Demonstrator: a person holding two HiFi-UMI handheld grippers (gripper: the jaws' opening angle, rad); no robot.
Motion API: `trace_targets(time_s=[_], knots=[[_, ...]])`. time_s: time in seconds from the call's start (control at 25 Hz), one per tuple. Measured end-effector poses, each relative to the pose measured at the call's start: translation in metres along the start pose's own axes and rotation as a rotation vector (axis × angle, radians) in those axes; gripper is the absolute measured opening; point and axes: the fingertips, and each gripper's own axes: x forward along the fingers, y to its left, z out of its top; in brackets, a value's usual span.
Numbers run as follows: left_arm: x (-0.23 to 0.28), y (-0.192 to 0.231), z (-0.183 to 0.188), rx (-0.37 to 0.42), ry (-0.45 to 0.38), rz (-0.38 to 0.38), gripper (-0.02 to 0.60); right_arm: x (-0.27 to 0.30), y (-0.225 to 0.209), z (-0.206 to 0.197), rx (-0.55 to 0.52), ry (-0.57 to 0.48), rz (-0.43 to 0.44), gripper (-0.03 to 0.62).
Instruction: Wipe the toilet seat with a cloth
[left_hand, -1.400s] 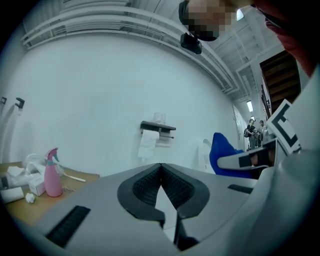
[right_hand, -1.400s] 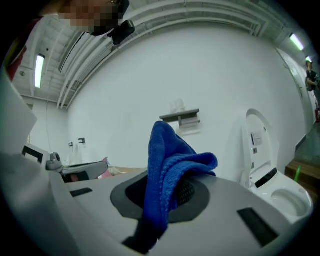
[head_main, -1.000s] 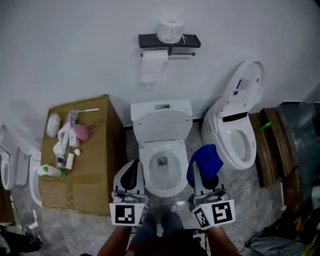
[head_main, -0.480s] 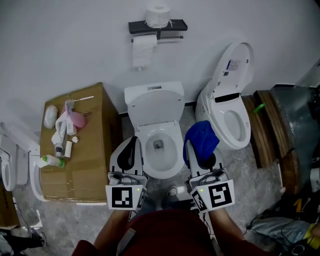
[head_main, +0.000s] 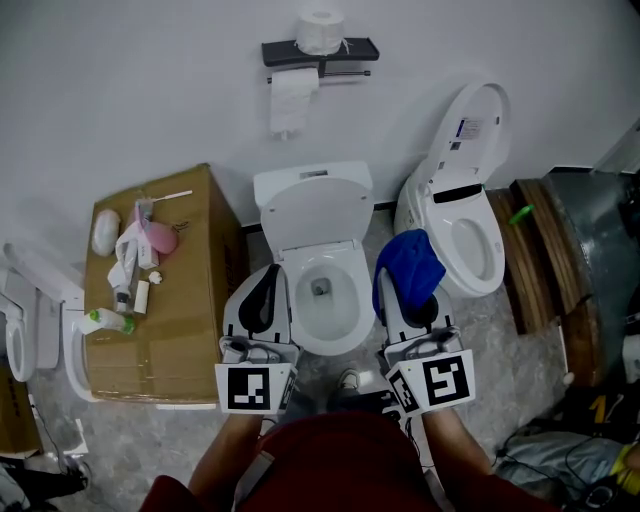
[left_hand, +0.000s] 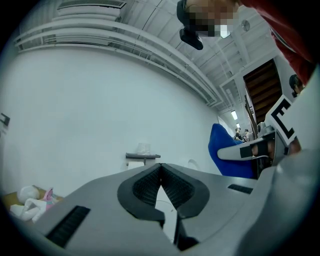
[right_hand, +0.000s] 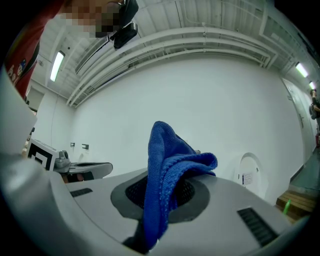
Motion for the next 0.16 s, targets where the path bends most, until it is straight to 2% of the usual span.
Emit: trace_targets(time_s=[0.16], knots=[[0.0027, 0.0054, -0.001, 0.003, -0.001, 0.004, 0.015, 0.0063, 0.0024, -0.0005, -0.008, 0.0, 0.007, 0.061]])
